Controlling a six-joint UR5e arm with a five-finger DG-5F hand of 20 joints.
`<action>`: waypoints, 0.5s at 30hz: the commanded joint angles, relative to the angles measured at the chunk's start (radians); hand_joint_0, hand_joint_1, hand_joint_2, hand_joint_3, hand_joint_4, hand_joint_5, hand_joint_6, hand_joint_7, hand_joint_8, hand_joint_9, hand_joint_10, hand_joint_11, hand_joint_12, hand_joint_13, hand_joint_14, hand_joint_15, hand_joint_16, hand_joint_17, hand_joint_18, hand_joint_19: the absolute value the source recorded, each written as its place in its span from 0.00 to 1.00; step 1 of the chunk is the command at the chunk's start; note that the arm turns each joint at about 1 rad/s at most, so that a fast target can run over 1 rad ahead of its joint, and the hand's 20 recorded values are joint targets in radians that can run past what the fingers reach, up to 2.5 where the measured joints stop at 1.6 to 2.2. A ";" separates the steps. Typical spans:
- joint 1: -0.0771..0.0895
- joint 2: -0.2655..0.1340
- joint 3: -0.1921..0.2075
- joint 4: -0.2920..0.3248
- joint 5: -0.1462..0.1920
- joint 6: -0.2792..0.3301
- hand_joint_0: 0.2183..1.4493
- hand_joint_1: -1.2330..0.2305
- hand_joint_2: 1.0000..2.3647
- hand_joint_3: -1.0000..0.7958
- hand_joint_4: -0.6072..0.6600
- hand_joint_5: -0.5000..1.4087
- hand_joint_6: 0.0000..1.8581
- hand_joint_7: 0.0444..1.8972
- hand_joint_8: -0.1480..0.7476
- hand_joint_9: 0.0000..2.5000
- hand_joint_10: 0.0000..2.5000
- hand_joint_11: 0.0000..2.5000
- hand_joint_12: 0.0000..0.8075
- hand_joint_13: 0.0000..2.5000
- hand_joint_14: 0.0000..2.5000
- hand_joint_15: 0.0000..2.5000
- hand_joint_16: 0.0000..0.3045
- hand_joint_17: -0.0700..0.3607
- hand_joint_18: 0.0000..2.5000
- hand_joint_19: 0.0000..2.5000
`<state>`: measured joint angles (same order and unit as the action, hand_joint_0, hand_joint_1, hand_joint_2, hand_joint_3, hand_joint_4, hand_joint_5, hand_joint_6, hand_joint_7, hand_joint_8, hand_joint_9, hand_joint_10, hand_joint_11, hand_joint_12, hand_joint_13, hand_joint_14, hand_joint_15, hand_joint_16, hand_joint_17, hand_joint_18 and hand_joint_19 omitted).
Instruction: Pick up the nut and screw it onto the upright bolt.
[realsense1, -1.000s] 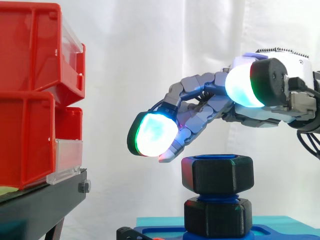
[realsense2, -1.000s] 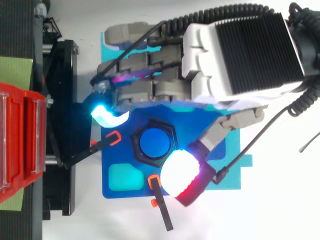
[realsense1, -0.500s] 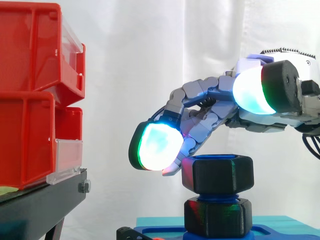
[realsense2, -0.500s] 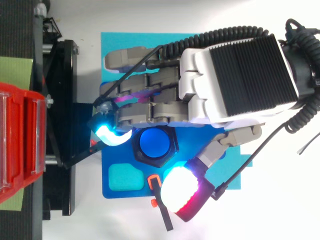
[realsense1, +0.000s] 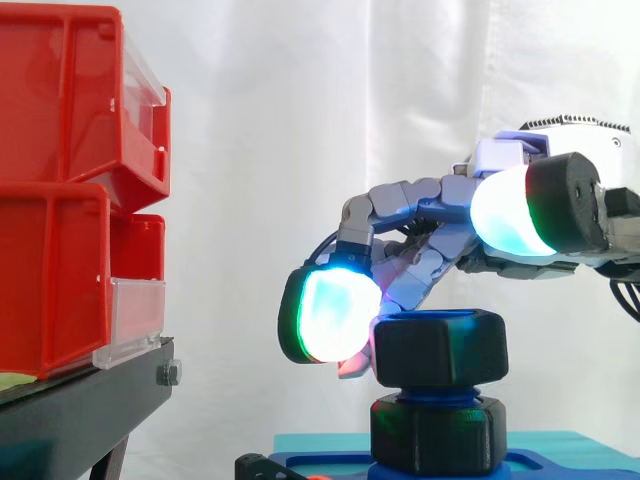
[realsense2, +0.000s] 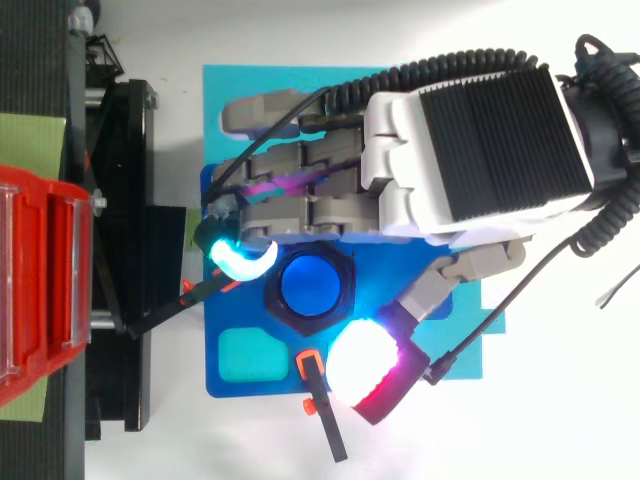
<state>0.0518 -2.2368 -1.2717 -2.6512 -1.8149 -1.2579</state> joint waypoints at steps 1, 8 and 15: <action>-0.004 -0.001 0.000 -0.001 -0.001 0.000 0.24 0.73 0.00 0.28 0.63 0.26 0.27 0.70 0.47 0.35 0.00 0.00 0.31 0.23 0.00 0.00 0.07 0.28 0.08 0.00; -0.020 -0.001 0.000 0.002 -0.003 0.000 0.24 0.72 0.00 0.28 0.62 0.27 0.27 0.77 0.47 0.37 0.00 0.00 0.29 0.25 0.00 0.00 0.07 0.27 0.10 0.00; -0.033 0.000 0.000 0.010 -0.006 0.000 0.24 0.73 0.00 0.28 0.61 0.27 0.31 0.69 0.47 0.39 0.00 0.00 0.28 0.26 0.00 0.00 0.06 0.26 0.11 0.00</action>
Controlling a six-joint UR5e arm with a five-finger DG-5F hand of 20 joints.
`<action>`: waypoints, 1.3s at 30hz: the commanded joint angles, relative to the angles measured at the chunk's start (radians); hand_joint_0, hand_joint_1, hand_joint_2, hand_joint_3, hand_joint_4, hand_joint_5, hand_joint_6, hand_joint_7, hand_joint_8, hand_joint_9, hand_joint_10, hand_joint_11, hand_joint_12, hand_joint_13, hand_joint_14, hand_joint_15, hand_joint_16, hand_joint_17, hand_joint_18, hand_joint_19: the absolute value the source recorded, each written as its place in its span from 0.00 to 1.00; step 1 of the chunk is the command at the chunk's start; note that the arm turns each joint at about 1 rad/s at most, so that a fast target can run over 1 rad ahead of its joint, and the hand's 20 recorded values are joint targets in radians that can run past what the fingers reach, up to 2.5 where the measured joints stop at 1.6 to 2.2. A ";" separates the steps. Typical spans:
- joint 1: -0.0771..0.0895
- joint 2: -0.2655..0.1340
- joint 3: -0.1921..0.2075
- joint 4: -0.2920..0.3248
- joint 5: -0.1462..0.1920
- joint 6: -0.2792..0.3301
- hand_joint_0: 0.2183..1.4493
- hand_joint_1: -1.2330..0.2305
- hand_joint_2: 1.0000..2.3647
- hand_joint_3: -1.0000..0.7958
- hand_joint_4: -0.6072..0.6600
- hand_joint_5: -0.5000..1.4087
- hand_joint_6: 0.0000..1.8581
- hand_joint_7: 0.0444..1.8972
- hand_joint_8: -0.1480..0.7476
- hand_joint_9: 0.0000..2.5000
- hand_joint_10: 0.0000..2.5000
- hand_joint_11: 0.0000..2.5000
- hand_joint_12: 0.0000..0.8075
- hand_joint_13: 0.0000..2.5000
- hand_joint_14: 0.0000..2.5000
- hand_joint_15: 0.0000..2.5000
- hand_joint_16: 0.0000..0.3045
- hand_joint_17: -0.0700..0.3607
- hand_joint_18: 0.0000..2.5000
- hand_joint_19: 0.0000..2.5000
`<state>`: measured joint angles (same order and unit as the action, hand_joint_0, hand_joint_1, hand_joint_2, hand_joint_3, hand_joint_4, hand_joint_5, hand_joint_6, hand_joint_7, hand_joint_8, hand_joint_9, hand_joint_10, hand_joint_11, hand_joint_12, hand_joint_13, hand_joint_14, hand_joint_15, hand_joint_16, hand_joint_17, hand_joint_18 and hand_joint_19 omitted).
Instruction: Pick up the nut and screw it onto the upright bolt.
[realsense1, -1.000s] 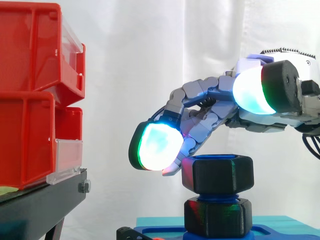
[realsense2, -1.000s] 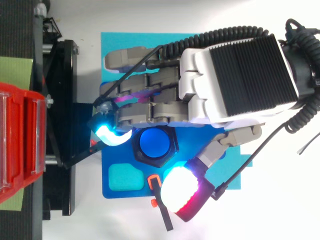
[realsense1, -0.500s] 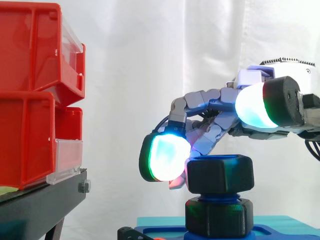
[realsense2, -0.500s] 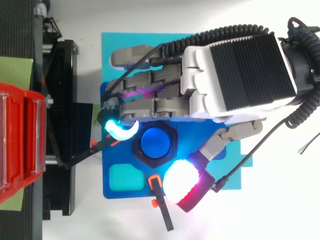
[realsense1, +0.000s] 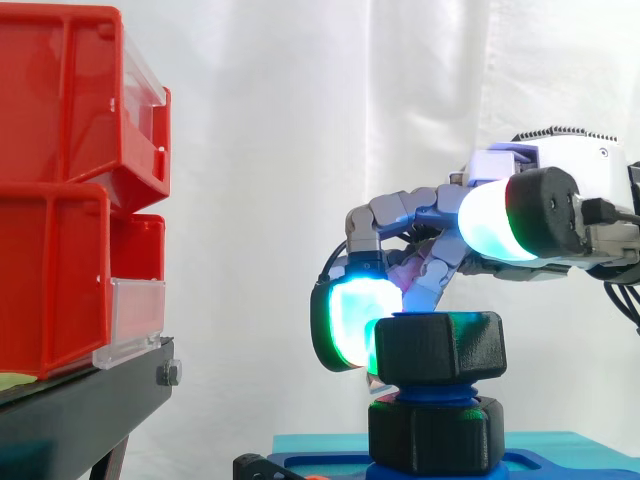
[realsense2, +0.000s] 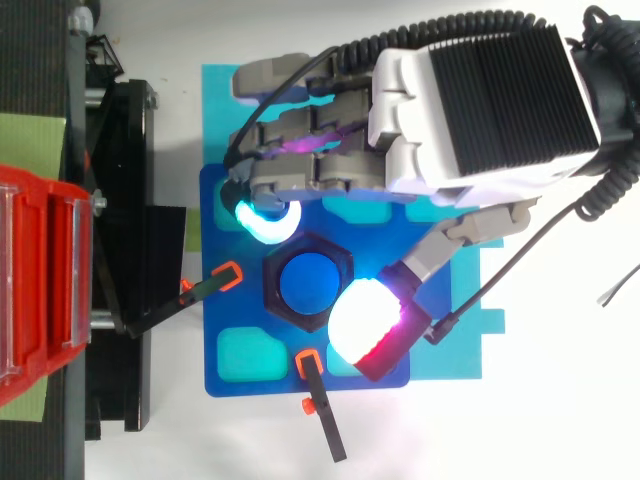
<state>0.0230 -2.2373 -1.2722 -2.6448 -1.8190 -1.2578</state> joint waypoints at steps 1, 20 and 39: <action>-0.005 -0.001 -0.001 0.005 -0.002 0.000 0.24 0.73 0.00 0.28 0.60 0.27 0.33 0.66 0.46 0.40 0.00 0.00 0.27 0.27 0.00 0.00 0.06 0.26 0.12 0.00; -0.006 0.001 0.007 0.069 -0.017 0.000 0.23 0.74 0.00 0.28 0.67 0.21 0.27 0.44 0.45 0.35 0.00 0.00 0.31 0.25 0.00 0.00 0.08 0.29 0.10 0.00; 0.037 -0.001 0.007 0.060 0.001 -0.005 0.19 0.80 0.00 0.28 0.63 0.21 0.27 0.36 0.34 0.07 0.00 0.00 0.40 0.00 0.00 0.00 0.13 0.37 0.00 0.00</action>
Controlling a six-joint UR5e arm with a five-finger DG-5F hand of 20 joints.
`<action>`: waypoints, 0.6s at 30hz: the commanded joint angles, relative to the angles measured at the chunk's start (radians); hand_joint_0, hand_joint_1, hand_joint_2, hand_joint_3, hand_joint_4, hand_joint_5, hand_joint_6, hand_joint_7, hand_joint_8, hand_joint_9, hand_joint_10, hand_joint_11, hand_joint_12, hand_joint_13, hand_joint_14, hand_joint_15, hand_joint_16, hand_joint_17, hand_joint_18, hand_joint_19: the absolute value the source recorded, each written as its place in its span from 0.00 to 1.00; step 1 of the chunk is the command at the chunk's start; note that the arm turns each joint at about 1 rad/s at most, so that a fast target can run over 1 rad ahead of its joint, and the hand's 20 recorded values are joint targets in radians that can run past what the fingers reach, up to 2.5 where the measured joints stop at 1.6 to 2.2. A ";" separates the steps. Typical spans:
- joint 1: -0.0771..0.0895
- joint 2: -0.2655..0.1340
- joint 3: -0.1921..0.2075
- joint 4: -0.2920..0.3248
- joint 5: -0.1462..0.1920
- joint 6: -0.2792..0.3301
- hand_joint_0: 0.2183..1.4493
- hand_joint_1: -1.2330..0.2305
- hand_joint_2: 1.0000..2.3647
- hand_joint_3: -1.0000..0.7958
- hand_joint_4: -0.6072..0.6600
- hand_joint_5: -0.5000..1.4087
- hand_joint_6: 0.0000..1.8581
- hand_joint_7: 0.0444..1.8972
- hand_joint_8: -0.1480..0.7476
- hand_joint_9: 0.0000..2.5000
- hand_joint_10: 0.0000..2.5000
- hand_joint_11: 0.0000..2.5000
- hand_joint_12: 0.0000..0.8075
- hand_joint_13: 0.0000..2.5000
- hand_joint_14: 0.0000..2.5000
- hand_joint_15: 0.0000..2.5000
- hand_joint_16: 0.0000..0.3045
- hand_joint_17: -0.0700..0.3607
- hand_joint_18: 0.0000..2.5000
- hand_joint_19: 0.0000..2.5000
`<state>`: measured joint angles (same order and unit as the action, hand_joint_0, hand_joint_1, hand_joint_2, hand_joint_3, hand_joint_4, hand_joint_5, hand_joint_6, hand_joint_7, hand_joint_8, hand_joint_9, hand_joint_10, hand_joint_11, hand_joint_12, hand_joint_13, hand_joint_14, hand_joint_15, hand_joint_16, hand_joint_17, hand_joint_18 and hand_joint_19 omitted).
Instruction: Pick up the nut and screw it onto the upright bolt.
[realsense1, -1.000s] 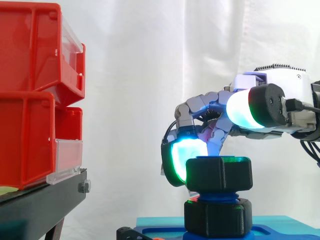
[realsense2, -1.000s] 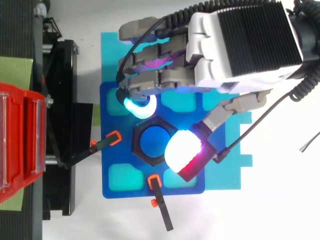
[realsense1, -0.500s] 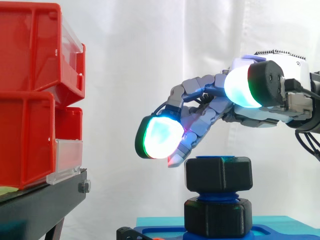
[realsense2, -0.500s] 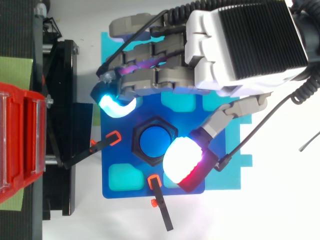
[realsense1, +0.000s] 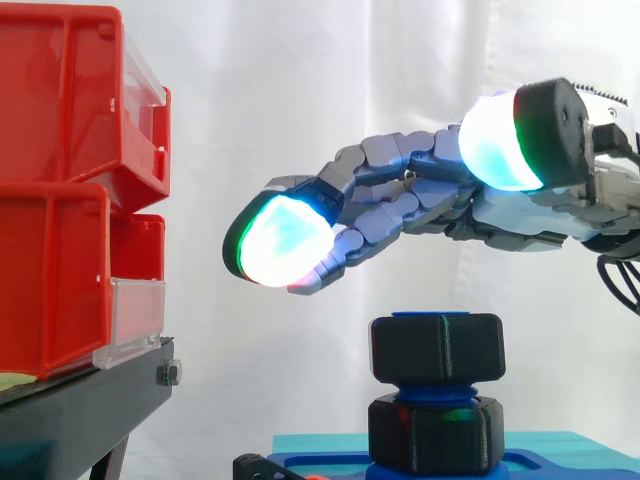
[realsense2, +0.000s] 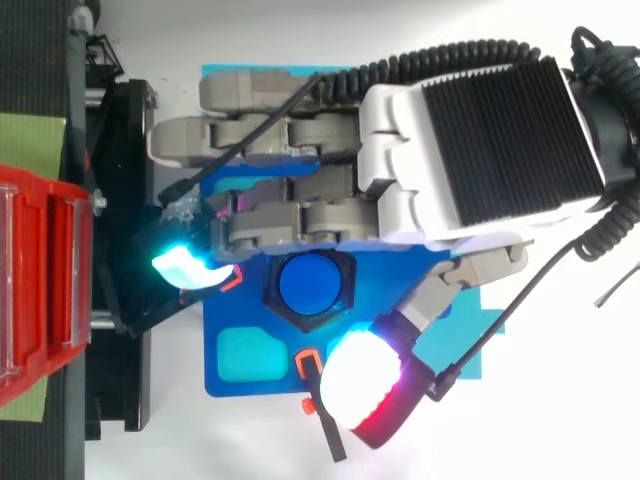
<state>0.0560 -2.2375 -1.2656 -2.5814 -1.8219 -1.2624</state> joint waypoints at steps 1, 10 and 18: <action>0.004 -0.001 0.000 -0.003 0.006 0.000 0.19 0.79 0.00 0.28 0.63 0.21 0.27 0.35 0.34 0.06 0.00 0.00 0.40 0.00 0.00 0.00 0.13 0.38 0.00 0.00; 0.004 0.001 0.000 -0.019 0.006 0.000 0.19 0.79 0.00 0.28 0.59 0.16 0.27 0.29 0.32 0.02 0.00 0.00 0.39 0.00 0.00 0.00 0.14 0.38 0.00 0.00; 0.004 0.001 -0.002 -0.049 0.006 -0.002 0.20 0.72 0.00 0.28 0.59 0.13 0.27 0.27 0.38 0.06 0.00 0.00 0.38 0.13 0.00 0.00 0.11 0.34 0.00 0.00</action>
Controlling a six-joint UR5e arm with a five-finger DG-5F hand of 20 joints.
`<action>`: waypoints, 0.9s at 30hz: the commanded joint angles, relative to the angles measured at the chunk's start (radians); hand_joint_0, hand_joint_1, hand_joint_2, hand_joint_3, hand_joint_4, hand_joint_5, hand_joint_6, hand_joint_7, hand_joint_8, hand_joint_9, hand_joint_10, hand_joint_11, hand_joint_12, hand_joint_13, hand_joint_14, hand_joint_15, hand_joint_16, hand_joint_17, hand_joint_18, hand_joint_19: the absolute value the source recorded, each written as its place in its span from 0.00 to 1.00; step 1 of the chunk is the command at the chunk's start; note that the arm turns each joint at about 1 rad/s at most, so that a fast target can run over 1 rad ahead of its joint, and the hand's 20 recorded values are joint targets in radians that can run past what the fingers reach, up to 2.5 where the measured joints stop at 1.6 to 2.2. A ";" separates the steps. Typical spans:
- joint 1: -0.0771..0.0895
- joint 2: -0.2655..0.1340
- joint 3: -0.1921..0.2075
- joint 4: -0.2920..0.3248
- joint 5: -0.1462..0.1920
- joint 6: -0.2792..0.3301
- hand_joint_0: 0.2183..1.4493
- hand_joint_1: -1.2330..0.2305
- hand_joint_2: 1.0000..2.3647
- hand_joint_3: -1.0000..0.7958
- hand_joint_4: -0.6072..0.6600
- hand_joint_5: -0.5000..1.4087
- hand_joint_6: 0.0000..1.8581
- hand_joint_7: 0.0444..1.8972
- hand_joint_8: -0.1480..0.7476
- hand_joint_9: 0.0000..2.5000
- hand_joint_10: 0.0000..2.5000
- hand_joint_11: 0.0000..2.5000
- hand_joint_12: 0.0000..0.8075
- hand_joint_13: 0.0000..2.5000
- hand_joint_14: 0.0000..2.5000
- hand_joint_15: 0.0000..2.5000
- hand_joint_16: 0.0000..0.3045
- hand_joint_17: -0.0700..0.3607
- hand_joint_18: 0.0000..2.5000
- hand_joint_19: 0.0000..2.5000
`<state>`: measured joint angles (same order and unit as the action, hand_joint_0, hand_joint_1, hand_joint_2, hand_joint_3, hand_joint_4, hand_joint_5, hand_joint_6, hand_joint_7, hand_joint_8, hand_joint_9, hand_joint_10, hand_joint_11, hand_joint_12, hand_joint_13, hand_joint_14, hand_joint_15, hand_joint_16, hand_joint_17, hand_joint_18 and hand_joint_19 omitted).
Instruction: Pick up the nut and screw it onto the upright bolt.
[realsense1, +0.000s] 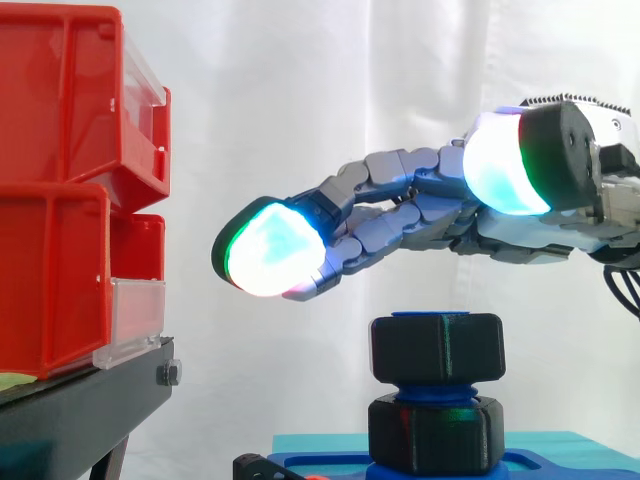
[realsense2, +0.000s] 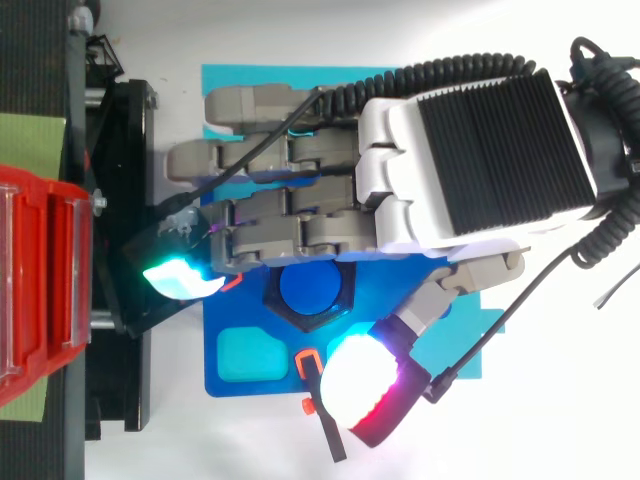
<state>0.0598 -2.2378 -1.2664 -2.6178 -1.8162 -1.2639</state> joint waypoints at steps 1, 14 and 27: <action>-0.002 0.000 -0.001 -0.016 0.000 0.000 0.20 0.71 0.00 0.28 0.58 0.12 0.27 0.27 0.39 0.07 0.00 0.00 0.38 0.13 0.00 0.00 0.11 0.33 0.00 0.00; -0.006 0.001 -0.021 -0.036 -0.002 -0.002 0.20 0.69 0.00 0.28 0.60 0.13 0.27 0.27 0.39 0.09 0.00 0.00 0.38 0.12 0.00 0.00 0.11 0.33 0.00 0.00; -0.014 0.001 -0.036 0.002 0.000 0.003 0.21 0.72 0.00 0.28 0.72 0.21 0.27 0.60 0.45 0.16 0.00 0.00 0.36 0.16 0.00 0.00 0.09 0.31 0.00 0.00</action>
<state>0.0489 -2.2370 -1.3019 -2.6175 -1.8163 -1.2614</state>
